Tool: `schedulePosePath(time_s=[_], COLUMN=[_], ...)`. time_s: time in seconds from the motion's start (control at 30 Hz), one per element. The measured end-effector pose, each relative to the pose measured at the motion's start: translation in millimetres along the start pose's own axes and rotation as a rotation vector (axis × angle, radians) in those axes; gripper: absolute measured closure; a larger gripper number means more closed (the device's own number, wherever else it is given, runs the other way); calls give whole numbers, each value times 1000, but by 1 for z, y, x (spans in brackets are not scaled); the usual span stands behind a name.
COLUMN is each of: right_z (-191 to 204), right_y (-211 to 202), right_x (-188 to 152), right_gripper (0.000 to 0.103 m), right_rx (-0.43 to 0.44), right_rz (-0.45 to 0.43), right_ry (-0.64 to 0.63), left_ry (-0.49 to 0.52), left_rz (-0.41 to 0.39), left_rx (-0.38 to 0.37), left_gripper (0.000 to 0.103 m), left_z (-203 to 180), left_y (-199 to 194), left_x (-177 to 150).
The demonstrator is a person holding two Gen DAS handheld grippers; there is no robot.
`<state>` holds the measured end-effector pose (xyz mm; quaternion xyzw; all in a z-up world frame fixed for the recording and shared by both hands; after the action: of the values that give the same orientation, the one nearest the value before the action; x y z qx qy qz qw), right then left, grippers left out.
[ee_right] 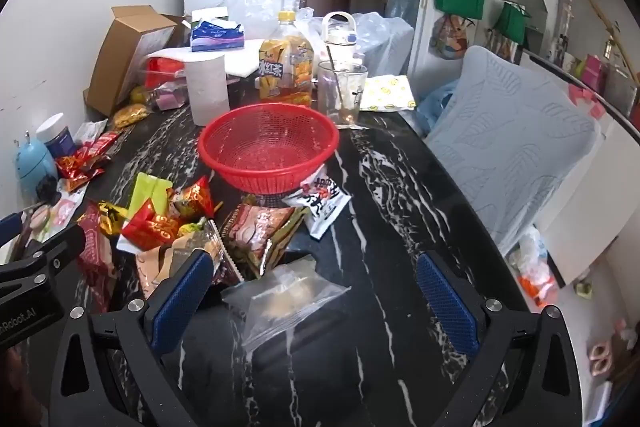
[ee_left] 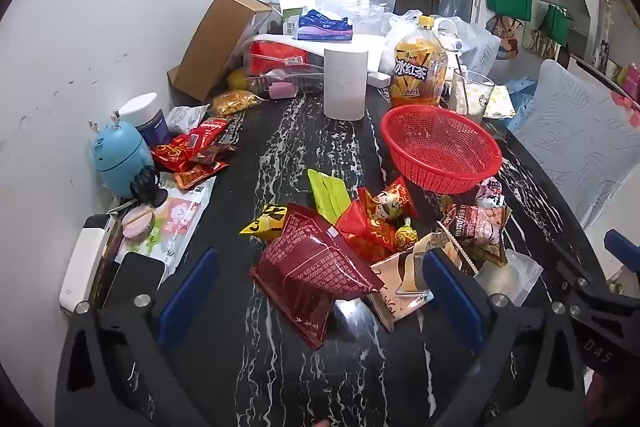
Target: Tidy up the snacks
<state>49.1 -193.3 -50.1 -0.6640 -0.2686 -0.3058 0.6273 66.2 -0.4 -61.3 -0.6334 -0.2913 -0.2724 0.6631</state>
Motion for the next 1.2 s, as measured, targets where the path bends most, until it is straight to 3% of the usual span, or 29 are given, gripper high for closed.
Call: schedulePosePath(time_s=[0.5, 1.2], right_z=[3, 6], right_y=[-5, -1], right_x=[-2, -3], right_gripper=[0, 0], right_rx=[44, 60], right_rz=[0, 11], right_ry=[22, 21], left_ry=[19, 8], left_rz=[-34, -13], left_rx=[-6, -14], left_gripper=[0, 0], left_z=[-5, -4], left_y=[-14, -8], left_x=[1, 1])
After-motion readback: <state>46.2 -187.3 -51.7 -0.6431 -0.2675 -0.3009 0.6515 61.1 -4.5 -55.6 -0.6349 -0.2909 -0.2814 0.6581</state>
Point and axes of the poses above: each gripper's, at about its wrist camera, not at the fingertips, and y roughly the way its jaws point, z to its left, x to its top, the point moved 9 cm from there along y, roughly the way its jaws point, and after that the axes turned 3 degrees about x, right-handed, at the moved point
